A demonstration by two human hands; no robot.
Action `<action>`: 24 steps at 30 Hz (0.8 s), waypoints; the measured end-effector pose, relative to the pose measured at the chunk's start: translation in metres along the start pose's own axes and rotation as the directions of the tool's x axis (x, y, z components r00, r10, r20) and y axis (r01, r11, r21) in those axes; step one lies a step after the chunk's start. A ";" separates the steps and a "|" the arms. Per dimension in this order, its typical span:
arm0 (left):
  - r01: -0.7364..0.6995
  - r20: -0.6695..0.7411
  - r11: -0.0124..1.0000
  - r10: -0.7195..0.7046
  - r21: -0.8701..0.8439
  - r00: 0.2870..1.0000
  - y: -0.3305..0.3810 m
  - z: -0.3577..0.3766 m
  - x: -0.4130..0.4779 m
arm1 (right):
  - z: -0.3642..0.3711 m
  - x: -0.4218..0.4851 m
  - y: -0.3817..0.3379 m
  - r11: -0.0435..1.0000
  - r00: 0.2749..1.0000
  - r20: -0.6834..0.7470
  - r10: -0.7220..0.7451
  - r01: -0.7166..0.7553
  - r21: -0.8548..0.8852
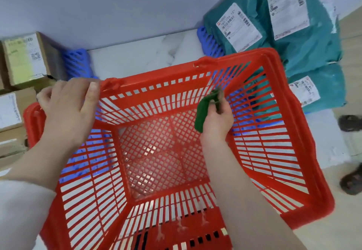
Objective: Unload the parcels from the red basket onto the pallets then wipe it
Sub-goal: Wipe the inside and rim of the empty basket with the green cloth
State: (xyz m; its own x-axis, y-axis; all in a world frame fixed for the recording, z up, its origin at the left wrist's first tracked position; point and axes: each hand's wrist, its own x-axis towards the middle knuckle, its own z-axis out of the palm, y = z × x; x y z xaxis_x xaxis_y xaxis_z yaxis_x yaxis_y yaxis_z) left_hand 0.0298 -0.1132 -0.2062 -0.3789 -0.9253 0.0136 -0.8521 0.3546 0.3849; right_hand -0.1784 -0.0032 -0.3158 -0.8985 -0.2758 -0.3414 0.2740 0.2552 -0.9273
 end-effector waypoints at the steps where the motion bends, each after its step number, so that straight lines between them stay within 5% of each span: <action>1: 0.007 -0.021 1.000 -0.008 -0.018 1.000 0.002 0.000 0.000 | -0.007 0.006 0.003 0.958 0.984 0.171 -0.058 0.104 -0.269; 4: -0.006 -0.072 0.997 0.000 -0.082 0.997 0.002 0.002 0.001 | -0.029 0.041 0.034 0.499 0.790 0.602 0.114 0.479 -0.722; 6: -0.060 -0.041 0.998 0.058 -0.031 0.997 0.000 0.006 0.002 | -0.039 0.055 0.055 0.240 0.690 0.702 0.174 0.662 -0.710; 8: -0.118 0.011 0.989 0.118 0.090 0.993 -0.001 0.011 0.002 | -0.045 0.066 0.074 0.091 0.629 0.762 0.157 0.759 -0.645; 11: -0.105 -0.007 0.980 0.107 0.167 0.994 -0.003 0.017 0.000 | -0.043 0.061 0.092 0.031 0.681 0.732 0.023 0.731 -0.681; 14: -0.080 -0.093 0.987 0.094 0.137 0.991 -0.001 0.028 -0.001 | -0.034 0.037 0.098 0.078 0.713 0.699 0.060 0.694 -0.715; 16: -0.073 -0.118 0.992 0.085 0.099 0.989 0.000 0.032 -0.001 | -0.038 0.017 0.099 0.108 0.555 0.817 0.153 0.813 -0.572; 20: -0.119 -0.167 0.991 0.128 0.059 0.978 0.000 0.034 -0.006 | -0.044 0.026 0.087 0.064 0.091 0.943 0.319 0.991 -0.118; 22: -0.184 -0.158 0.982 0.188 0.038 0.969 0.005 0.043 -0.022 | -0.035 0.053 0.082 -0.066 -0.002 0.964 0.266 0.998 0.020; 24: -0.250 -0.060 0.967 0.252 0.041 0.966 0.007 0.068 -0.046 | -0.026 0.070 0.075 -0.157 0.043 0.969 0.244 0.988 -0.004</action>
State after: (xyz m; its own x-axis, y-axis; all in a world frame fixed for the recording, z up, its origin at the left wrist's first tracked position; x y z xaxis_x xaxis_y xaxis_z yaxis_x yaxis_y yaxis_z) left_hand 0.0172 -0.0588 -0.2666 -0.5591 -0.8123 0.1658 -0.7443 0.5799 0.3314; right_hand -0.2299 0.0203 -0.4054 0.3604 -0.8473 -0.3900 -0.9319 -0.3087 -0.1906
